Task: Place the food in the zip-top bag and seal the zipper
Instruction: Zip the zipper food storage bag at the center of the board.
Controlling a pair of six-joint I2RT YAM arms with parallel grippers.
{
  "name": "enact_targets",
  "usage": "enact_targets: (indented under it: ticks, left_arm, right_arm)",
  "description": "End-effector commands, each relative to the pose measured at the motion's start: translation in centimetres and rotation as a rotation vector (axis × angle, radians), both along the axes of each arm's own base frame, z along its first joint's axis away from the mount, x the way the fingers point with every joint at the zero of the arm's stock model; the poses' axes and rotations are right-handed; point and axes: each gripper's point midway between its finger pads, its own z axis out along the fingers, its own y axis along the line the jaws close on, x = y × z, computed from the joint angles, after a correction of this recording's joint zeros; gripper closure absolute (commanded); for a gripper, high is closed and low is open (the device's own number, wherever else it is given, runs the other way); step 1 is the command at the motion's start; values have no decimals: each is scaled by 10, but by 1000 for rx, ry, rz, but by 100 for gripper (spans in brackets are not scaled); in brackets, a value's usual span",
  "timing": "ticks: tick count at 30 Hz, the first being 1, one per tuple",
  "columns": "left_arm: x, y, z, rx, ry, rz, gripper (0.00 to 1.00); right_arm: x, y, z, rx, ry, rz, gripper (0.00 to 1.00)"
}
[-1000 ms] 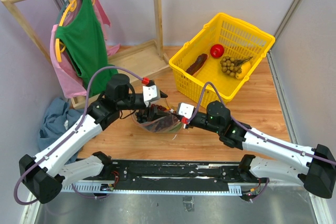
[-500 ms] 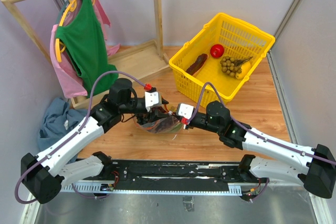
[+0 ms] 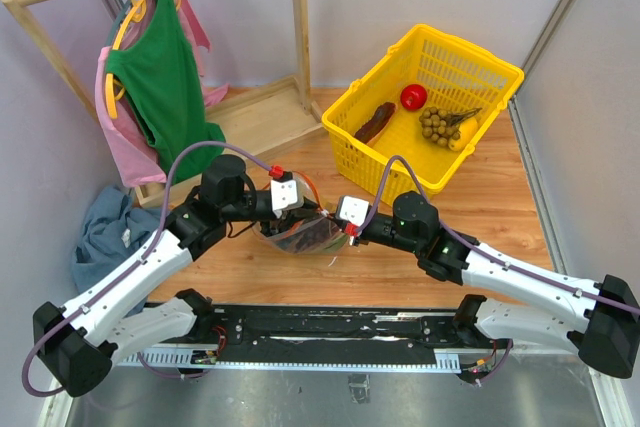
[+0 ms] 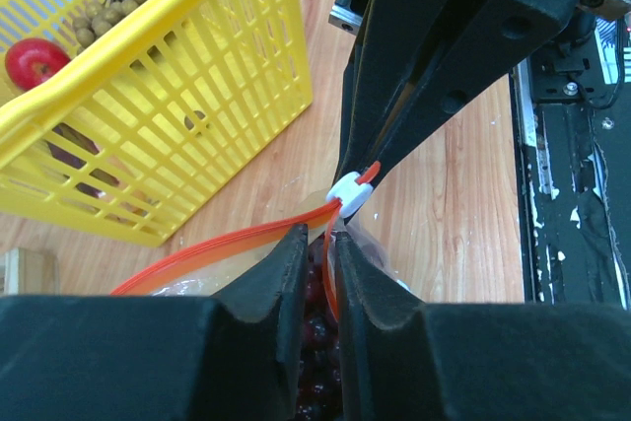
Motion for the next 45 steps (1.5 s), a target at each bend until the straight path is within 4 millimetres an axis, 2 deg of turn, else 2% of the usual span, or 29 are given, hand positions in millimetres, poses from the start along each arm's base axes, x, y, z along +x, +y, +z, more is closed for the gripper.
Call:
enact_targets:
  ticks: [1, 2, 5, 7, 9, 14, 16, 21, 24, 32, 37, 41, 45]
  left_arm:
    - [-4, 0, 2, -23, -9, 0, 66]
    - [-4, 1, 5, -31, -13, 8, 54]
    - [1, 6, 14, -39, -54, 50, 36]
    - [5, 11, 18, -28, -75, 85, 31]
    - [6, 12, 16, -16, -68, 90, 31]
    - [-3, 4, 5, -14, 3, 30, 40]
    - [-7, 2, 2, -14, 19, 8, 47]
    - [-11, 0, -3, -12, 50, -10, 73]
    - [-13, -1, -1, -14, 54, -24, 98]
    - [-14, -1, 5, -37, 41, -24, 100]
    - [-14, -2, 8, -48, 37, -24, 100]
    - [-16, -3, 10, -55, 39, -33, 100]
    - [-19, -4, 16, -71, 33, -45, 100]
  right_arm:
    - [0, 6, 26, 52, -32, 27, 99]
    - [0, 6, 25, 47, -33, 29, 99]
    - [1, 6, 22, 31, -35, 30, 99]
    - [1, 6, 22, 29, -37, 29, 99]
    - [2, 6, 25, 33, -42, 26, 99]
    - [2, 5, 27, 35, -48, 22, 99]
    - [2, 5, 28, 38, -50, 22, 99]
    - [5, 2, 32, 51, -55, -2, 99]
    - [5, 2, 33, 64, -53, -8, 99]
    - [3, 6, 38, 87, -26, 8, 82]
    - [3, 8, 38, 83, -21, 9, 82]
    - [3, 10, 42, 93, -14, 11, 77]
    - [6, 10, 40, 78, -4, 2, 79]
